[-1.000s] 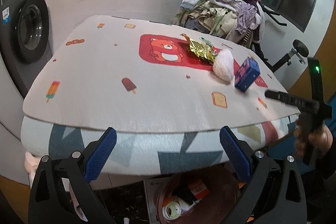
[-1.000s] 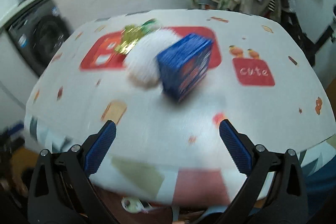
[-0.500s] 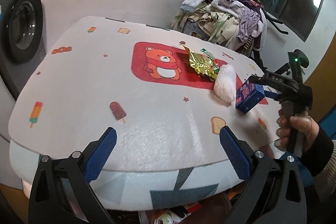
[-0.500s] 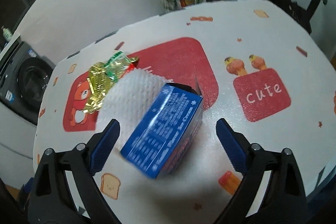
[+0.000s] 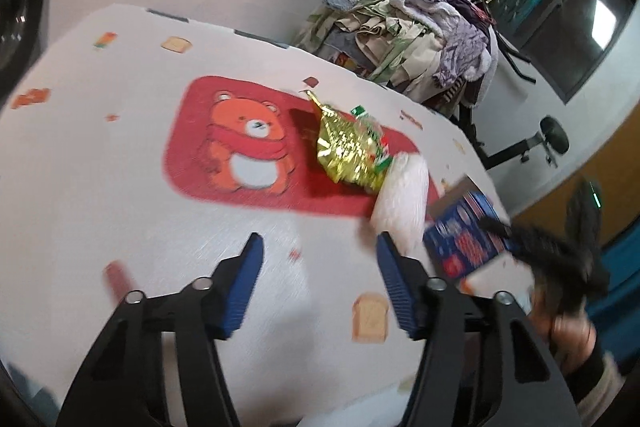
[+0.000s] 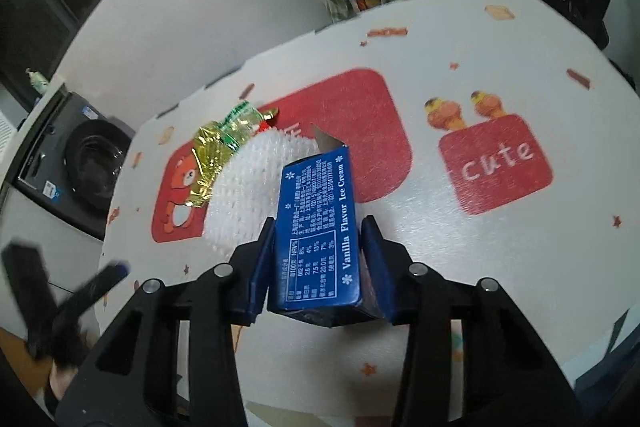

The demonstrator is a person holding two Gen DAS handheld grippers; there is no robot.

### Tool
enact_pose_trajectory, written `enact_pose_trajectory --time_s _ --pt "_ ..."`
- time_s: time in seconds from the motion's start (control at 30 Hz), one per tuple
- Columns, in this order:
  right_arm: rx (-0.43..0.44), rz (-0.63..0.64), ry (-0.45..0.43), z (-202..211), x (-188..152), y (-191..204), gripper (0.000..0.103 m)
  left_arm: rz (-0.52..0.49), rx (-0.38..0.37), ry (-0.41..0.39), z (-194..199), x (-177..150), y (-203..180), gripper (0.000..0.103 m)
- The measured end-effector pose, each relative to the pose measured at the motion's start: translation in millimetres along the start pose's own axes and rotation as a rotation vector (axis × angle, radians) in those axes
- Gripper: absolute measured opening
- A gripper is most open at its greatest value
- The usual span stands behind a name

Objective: Collect trash
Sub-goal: 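Grasp the gold foil wrapper with the left tool while the right tool holds the blue box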

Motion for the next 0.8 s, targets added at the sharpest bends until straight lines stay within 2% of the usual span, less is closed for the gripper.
enact_pose_trajectory --time_s 0.1,0.27,0.47,0.57,0.63,0.73,0.8 --pt "-0.002 0.023 -0.047 16.6 0.2 -4.6 0.045 0.038 -0.018 0.03 -32.8 18.7 -3.6 0.046" --pt "-0.013 0.035 -0.103 40.7 -6.5 -16.6 0.045 0.121 -0.023 0.04 -76.5 50.2 -5.2 0.046" --pt "-0.02 0.012 -0.139 59.9 -8.2 -39.8 0.045 0.174 0.04 0.075 -121.8 74.7 1.7 0.046" --pt "-0.024 -0.016 -0.151 67.2 -6.4 -52.0 0.045 0.204 0.039 0.075 -134.3 80.6 3.1 0.045" --pt "-0.027 -0.023 -0.154 69.8 -6.3 -56.6 0.045 0.205 0.03 0.087 -140.1 82.1 3.3 0.025" --pt "-0.032 -0.03 -0.157 73.1 -6.7 -61.5 0.045 0.166 0.059 0.071 -134.1 84.4 5.3 0.012" --pt "-0.033 -0.027 -0.159 74.1 -7.1 -60.5 0.045 0.15 0.074 0.056 -124.5 85.7 9.3 0.012"
Point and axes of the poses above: each gripper's, at about its wrist camera, not at the fingertips, and z roughly against the way its jaws point, y to its left, x to its top, the point moved 6 cm from there along -z, roughly the way its jaws point, and after that the axes turned 4 degrees about -z, right-handed, at the moved point
